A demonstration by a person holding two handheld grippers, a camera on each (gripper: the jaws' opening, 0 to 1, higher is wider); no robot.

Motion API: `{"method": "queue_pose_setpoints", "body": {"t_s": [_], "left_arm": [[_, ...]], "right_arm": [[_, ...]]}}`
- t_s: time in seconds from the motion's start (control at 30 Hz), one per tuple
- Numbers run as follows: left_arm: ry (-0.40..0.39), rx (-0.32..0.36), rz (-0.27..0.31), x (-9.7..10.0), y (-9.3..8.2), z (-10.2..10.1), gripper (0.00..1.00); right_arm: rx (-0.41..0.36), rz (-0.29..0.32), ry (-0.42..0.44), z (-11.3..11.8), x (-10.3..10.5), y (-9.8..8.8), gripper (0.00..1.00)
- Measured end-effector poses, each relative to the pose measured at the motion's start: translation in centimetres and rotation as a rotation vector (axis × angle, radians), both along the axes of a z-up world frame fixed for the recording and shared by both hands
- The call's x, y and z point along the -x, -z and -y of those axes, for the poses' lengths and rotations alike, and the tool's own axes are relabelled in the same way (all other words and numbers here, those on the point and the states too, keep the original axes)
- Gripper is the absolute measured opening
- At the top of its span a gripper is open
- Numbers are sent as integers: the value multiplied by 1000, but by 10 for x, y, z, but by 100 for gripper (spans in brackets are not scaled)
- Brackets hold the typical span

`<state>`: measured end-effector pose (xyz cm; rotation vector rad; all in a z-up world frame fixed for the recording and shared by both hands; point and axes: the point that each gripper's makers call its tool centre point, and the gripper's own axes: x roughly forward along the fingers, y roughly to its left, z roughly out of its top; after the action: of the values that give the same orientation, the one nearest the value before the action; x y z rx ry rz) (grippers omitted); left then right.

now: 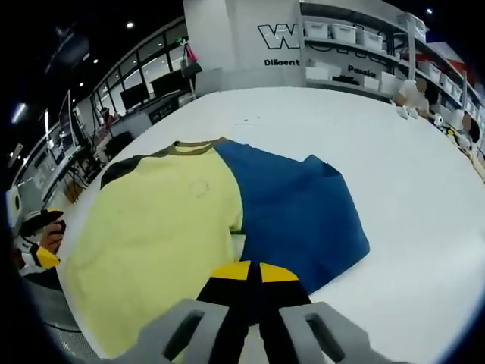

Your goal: Fold the garment on the visible template until the final outline fits inside the template.

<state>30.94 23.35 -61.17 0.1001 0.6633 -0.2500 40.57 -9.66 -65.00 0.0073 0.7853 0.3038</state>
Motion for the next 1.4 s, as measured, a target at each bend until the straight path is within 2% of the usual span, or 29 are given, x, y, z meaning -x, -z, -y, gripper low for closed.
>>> {"method": "queue_pose_setpoints", "body": {"t_s": [0.2,0.27,0.4,0.5,0.57,0.6,0.67,0.83,0.9,0.93,0.97,1.03,1.07,1.17,1.23,1.4], "left_arm": [[19,14,-3,1,-3,7,99],[26,21,5,0,-6,9,99],[23,11,24,-1,-10,10,99],[32,14,29,-1,-12,12,99],[38,10,60,-2,-18,13,99],[12,-3,89,-6,-21,9,99],[20,-63,179,-12,-33,4,99],[8,-46,169,-12,-37,5,98],[12,-66,150,-12,-34,4,94],[17,-115,118,-9,-30,1,90],[42,-169,118,-9,-28,0,85],[49,-189,100,-8,-26,0,77],[56,-188,95,-7,-25,2,79],[67,-135,87,-6,-26,11,97],[79,-103,85,-6,-28,16,99],[81,-77,75,-4,-31,19,99]], "right_arm": [[59,33,30,28,-5,-15,0],[92,53,53,45,-8,-21,0],[161,51,91,76,-11,-24,0],[171,61,128,99,-15,-28,0],[199,53,145,117,-17,-28,0],[205,52,148,123,-18,-28,0],[225,41,175,140,-19,-28,0],[278,17,204,171,-19,-27,0],[273,10,215,177,-20,-27,0],[264,0,228,183,-22,-25,0],[272,-5,231,190,-25,-24,0],[280,-10,232,195,-26,-23,0],[301,-13,231,202,-28,-21,0],[330,-29,249,220,-33,-17,0],[359,-59,273,235,-33,-13,0],[378,-76,263,247,-40,-4,0]]}}
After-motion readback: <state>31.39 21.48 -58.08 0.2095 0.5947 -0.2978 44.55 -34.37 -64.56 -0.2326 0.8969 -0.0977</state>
